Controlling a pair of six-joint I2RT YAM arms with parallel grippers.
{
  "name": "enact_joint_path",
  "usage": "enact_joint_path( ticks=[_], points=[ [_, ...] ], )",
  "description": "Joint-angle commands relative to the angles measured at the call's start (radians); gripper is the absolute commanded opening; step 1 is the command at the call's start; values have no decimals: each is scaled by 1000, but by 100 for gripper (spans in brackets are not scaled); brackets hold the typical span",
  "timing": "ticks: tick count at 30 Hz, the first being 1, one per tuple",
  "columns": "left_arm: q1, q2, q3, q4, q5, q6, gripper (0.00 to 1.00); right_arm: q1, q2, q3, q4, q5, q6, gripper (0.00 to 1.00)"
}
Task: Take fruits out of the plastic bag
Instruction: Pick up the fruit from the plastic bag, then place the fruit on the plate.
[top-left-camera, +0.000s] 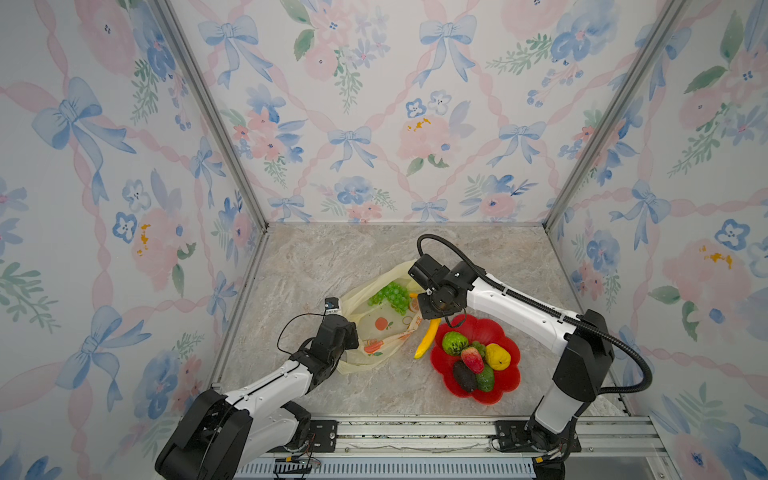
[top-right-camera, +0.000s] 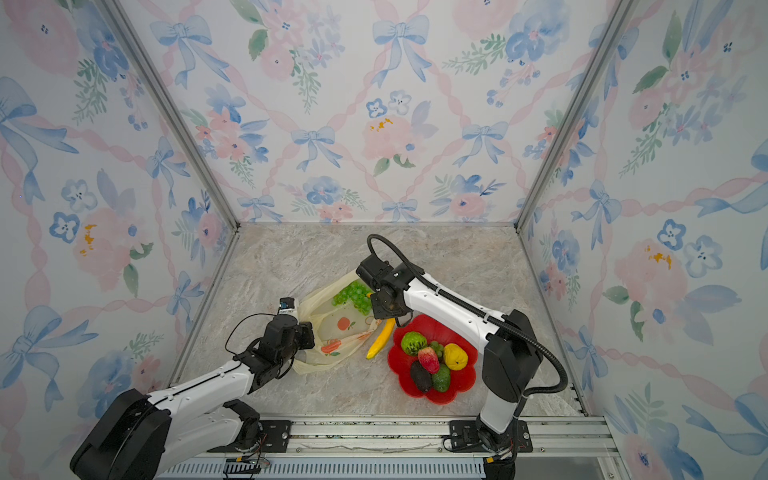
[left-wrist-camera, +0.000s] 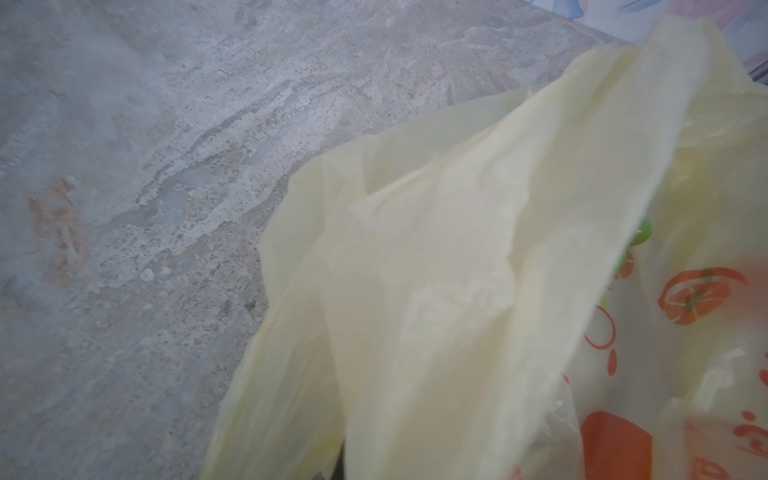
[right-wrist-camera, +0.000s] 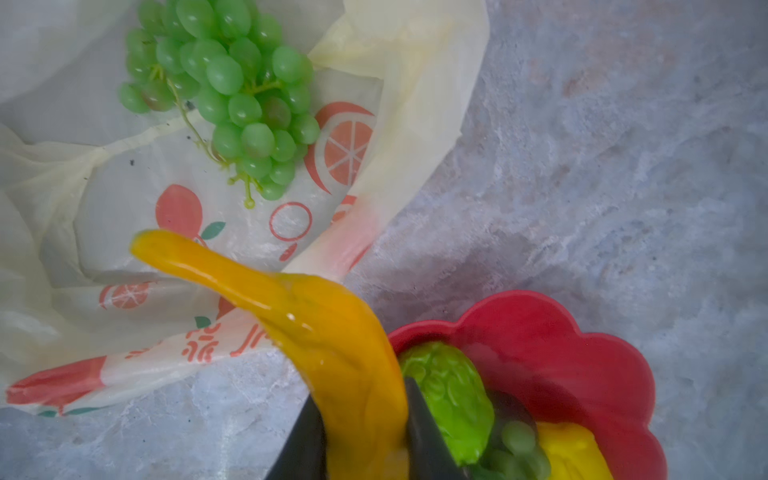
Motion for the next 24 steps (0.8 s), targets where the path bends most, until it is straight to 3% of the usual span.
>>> enact_joint_path(
  ticks=[1,11,15,24],
  points=[
    [-6,14,22,-5,-6,20,3,-21,-133,-88,-138,51,79,21],
    [-6,37,29,-4,11,15,4,-138,-438,-319,-286,103,201,21],
    [-6,41,29,-5,10,15,3,-198,-512,-385,-332,150,245,20],
    [-6,58,30,-1,10,12,4,-264,-583,-559,-255,120,310,21]
  ],
)
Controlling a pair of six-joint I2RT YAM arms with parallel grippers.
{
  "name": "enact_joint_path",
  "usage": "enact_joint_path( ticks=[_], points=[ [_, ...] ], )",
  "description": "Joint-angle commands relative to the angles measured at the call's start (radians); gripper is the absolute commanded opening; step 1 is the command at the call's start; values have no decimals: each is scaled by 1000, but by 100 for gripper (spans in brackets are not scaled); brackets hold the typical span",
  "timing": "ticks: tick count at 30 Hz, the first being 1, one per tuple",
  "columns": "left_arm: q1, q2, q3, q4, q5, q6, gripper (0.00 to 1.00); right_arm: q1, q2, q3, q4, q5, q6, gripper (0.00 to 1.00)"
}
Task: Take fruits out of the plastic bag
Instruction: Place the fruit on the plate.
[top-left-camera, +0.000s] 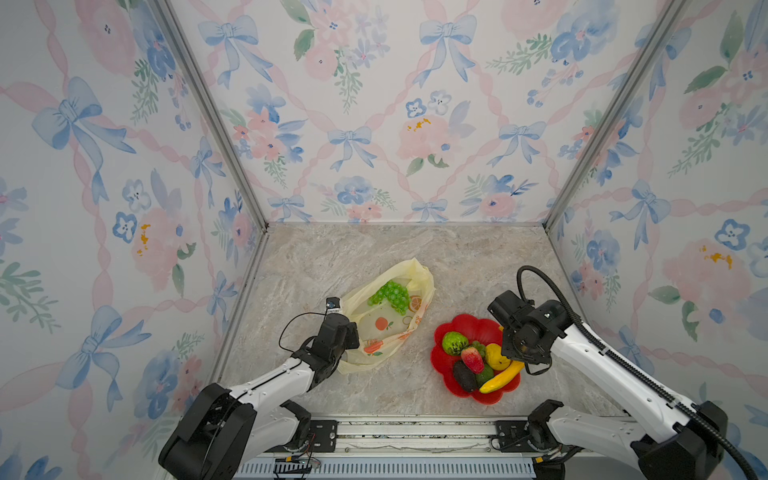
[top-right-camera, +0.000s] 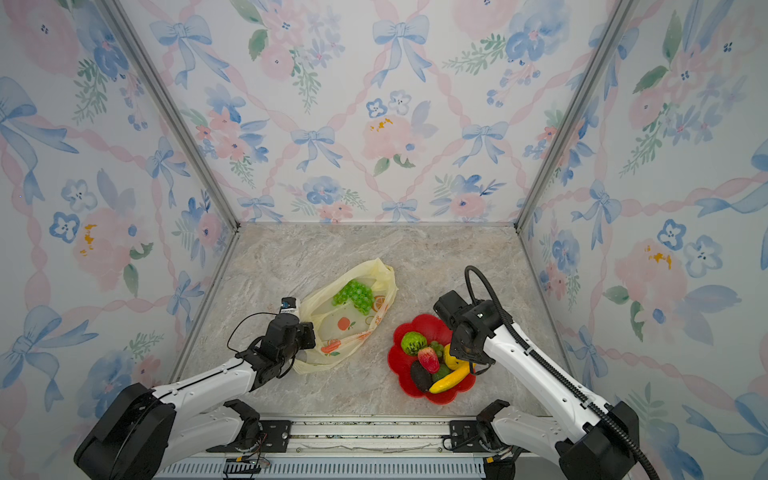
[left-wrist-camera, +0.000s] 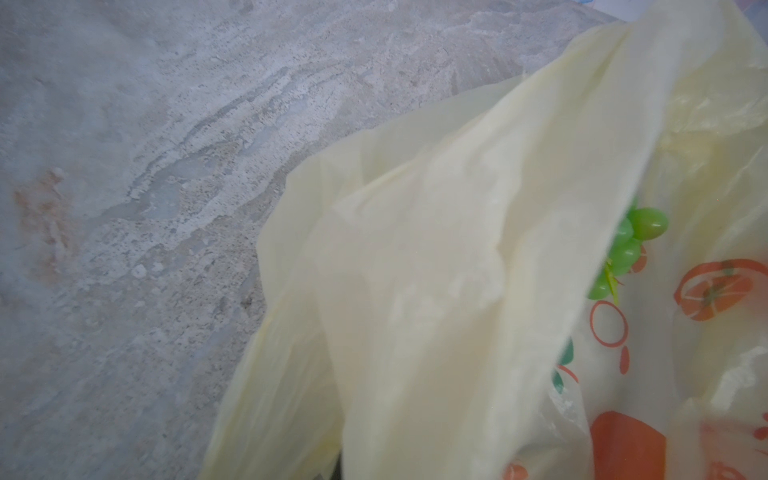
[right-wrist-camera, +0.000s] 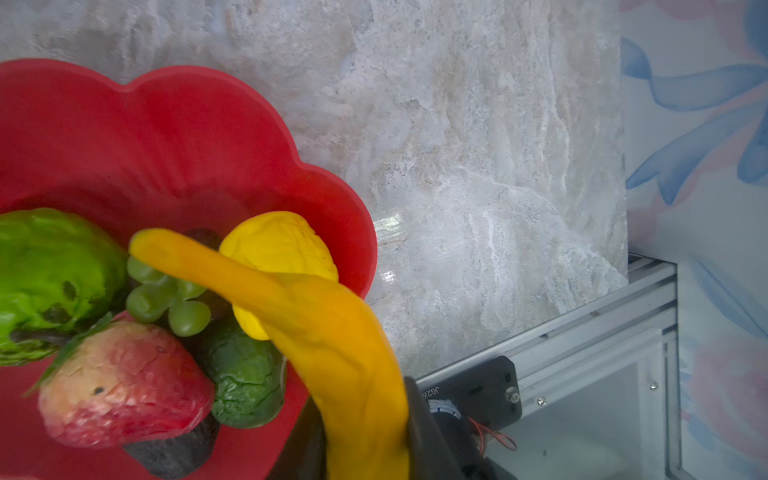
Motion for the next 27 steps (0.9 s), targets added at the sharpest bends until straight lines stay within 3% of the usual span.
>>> enact_joint_path(
  ticks=[1,27],
  points=[
    [-6,16,18,0,7,12,3,-10,4,-42,25,2,48,21],
    [-7,29,18,8,3,18,3,-46,105,-195,237,11,89,23]
  ],
)
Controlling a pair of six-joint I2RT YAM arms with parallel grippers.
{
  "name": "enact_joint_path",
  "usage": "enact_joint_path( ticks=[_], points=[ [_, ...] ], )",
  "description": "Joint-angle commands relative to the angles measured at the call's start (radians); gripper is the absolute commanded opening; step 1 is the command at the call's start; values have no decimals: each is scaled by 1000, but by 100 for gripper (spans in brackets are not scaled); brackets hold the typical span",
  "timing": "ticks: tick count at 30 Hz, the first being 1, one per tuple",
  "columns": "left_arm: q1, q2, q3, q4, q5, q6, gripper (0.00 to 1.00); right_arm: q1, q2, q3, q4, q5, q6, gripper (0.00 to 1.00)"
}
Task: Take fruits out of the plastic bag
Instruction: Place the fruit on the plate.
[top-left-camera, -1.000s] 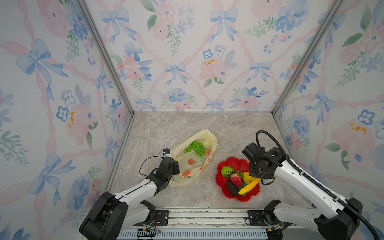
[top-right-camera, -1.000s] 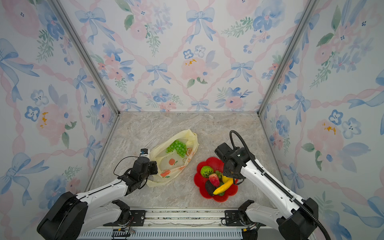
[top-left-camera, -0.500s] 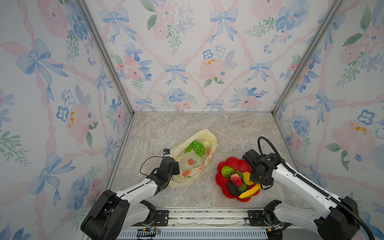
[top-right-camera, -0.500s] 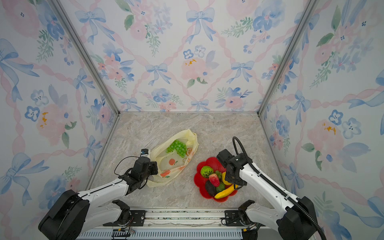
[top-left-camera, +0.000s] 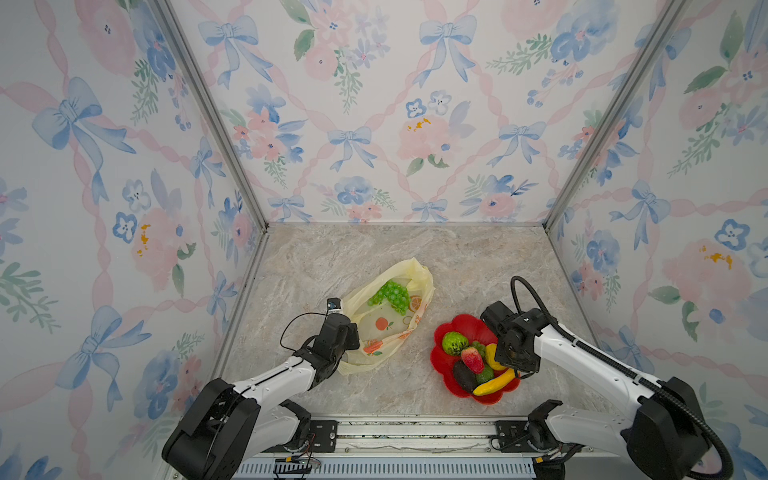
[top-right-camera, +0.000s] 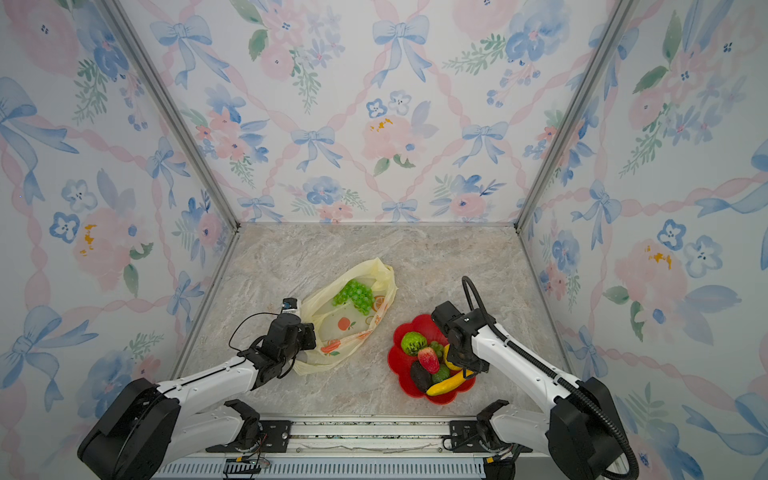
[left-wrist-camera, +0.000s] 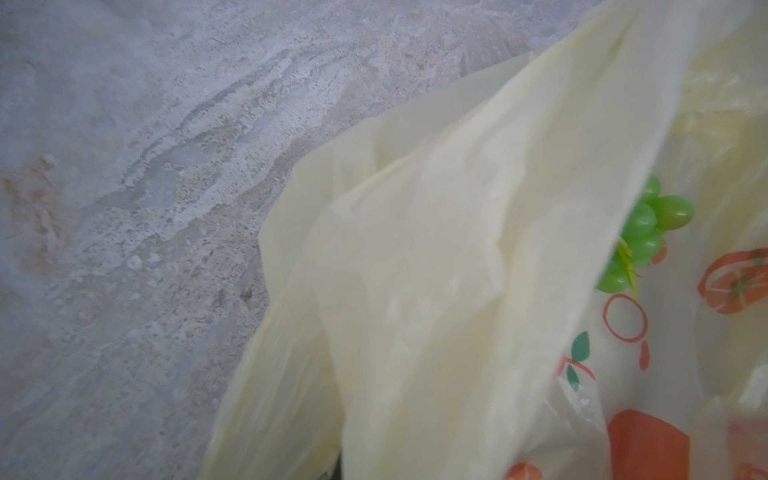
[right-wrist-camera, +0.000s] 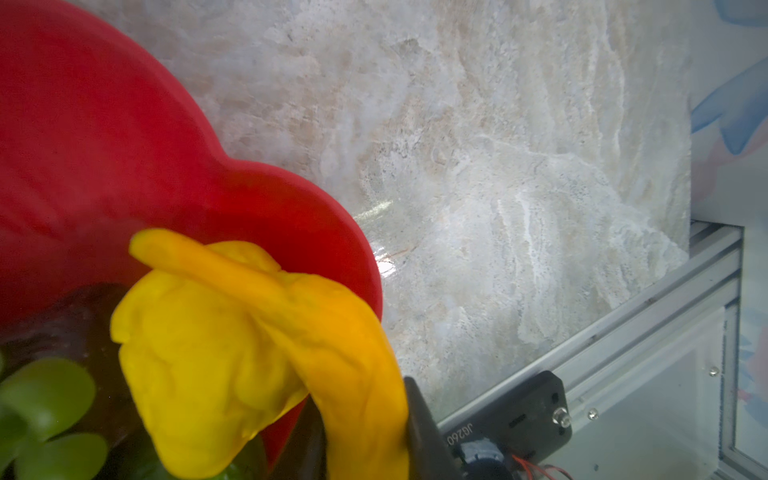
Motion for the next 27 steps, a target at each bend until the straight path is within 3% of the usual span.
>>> enact_joint_path(
  ticks=[1,10,14,16,21,27],
  points=[
    [-6,9,15,8,2,18,3,-6,15,-21,36,8,19,24],
    [-6,8,15,8,-3,20,3,32,62,-13,57,7,24,31],
    [-5,9,14,9,-2,20,3,56,58,15,14,34,30,47],
    [-6,11,14,9,-2,19,3,59,48,30,-8,42,29,50],
    [-6,8,16,8,0,21,3,61,8,60,-59,63,27,50],
    [-4,5,15,8,-3,21,3,75,-16,56,-26,25,27,38]
  ],
)
